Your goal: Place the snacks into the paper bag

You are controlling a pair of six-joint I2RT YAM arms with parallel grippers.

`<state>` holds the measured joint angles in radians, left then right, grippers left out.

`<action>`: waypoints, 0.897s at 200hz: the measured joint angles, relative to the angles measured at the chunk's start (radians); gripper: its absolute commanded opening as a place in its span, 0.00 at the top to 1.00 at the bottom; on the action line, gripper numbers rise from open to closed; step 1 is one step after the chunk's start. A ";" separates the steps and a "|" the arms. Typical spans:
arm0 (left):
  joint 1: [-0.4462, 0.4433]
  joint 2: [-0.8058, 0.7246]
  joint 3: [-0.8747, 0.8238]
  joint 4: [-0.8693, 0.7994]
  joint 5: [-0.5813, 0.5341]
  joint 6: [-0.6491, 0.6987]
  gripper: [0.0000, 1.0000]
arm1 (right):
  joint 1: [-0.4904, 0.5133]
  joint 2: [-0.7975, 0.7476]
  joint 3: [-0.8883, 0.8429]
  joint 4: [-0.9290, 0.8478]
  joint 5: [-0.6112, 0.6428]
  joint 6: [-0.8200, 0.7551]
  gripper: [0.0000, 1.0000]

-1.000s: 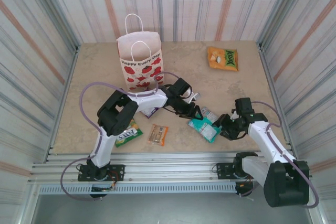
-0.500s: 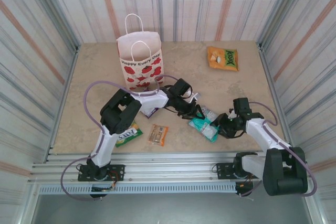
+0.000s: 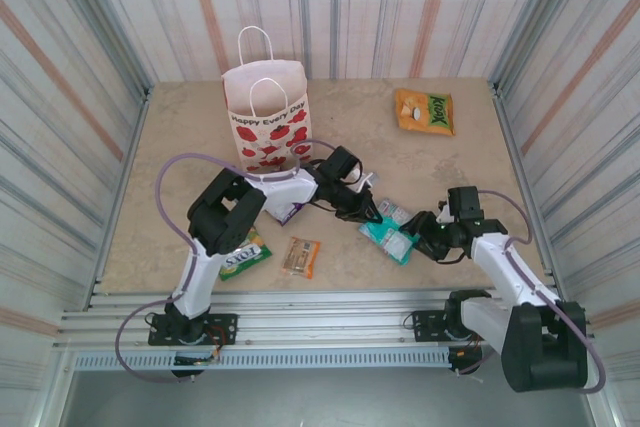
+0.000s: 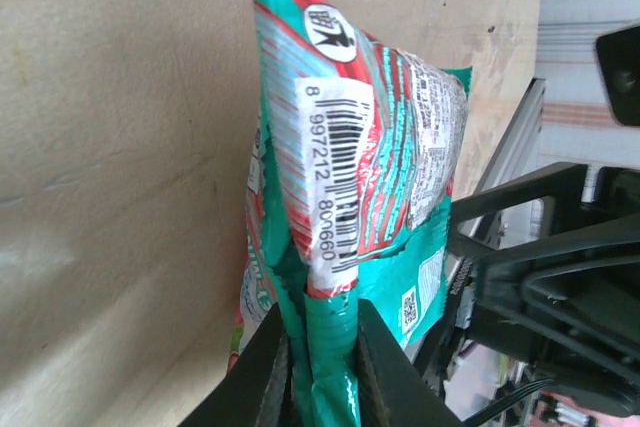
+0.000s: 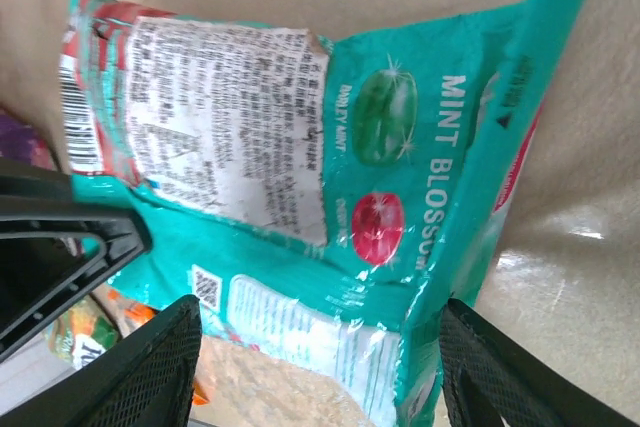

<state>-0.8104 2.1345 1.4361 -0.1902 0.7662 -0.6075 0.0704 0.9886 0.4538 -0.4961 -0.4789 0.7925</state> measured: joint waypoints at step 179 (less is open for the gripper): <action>0.136 -0.613 -0.114 -0.390 -0.177 0.872 1.00 | 0.100 0.045 0.459 0.078 -0.204 -0.783 0.19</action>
<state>-0.6746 1.5215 1.3216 -0.5804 0.5896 0.2642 0.1703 1.0332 0.9127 -0.4183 -0.6827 0.0093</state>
